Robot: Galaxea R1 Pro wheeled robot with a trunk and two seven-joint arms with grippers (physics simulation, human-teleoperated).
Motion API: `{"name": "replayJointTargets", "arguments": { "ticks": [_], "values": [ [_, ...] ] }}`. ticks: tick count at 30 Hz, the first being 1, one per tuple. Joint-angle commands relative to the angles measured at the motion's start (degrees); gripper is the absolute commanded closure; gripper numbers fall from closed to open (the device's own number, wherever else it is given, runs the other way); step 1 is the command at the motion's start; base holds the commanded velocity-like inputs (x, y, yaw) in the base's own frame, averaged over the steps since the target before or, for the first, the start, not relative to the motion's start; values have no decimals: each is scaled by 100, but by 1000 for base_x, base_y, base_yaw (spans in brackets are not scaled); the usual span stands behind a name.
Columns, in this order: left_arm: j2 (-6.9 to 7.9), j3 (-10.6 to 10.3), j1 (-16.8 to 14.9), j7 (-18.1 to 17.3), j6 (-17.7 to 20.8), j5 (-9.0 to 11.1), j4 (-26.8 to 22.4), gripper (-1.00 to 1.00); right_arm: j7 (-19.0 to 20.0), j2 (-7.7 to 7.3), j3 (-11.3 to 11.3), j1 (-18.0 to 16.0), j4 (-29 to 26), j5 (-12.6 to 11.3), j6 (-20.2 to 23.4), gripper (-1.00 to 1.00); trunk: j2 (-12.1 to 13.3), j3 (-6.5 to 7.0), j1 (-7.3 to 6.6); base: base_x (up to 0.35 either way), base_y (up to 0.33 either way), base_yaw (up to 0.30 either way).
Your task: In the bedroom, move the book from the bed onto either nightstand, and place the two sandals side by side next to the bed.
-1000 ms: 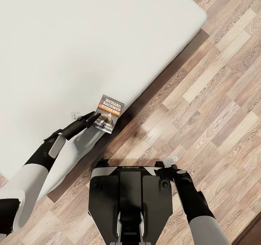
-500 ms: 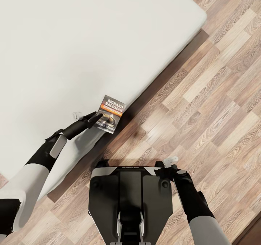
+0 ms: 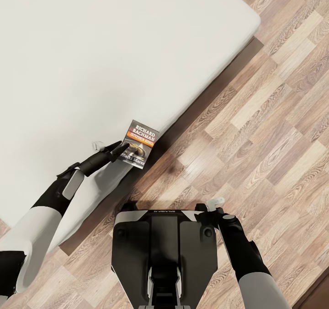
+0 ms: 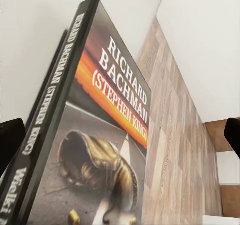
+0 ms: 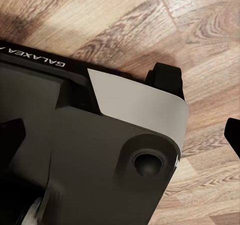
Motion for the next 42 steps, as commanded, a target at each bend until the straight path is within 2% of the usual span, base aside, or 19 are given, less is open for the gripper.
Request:
{"name": "replayJointTargets", "arguments": {
  "ticks": [1, 16, 21, 38, 42],
  "values": [
    [7, -23, -2, -8, 57, 59, 1, -100, 55, 8, -22, -1, -11, 60, 15, -100, -9, -6, 4, 0, 0, 0],
    [17, -14, -2, -11, 85, 63, -72, -100, 55, 8, -22, 0, -9, 60, 15, -100, -9, -6, 4, 0, 0, 0],
    [20, -12, -2, -12, 202, 61, -181, -100, 55, 8, -22, 0, -9, 60, 15, -100, -9, -6, 4, 0, 0, 0],
    [79, 23, -2, 11, 824, 75, -1065, -100, 55, 8, -22, 1, -6, 60, 15, -100, -9, -6, 4, 0, 0, 0],
    [163, 29, -4, 30, 883, 80, -1151, -100, 55, 8, -22, 1, -6, 60, 15, -100, -9, -6, 4, 0, 0, 0]
  ]
}}
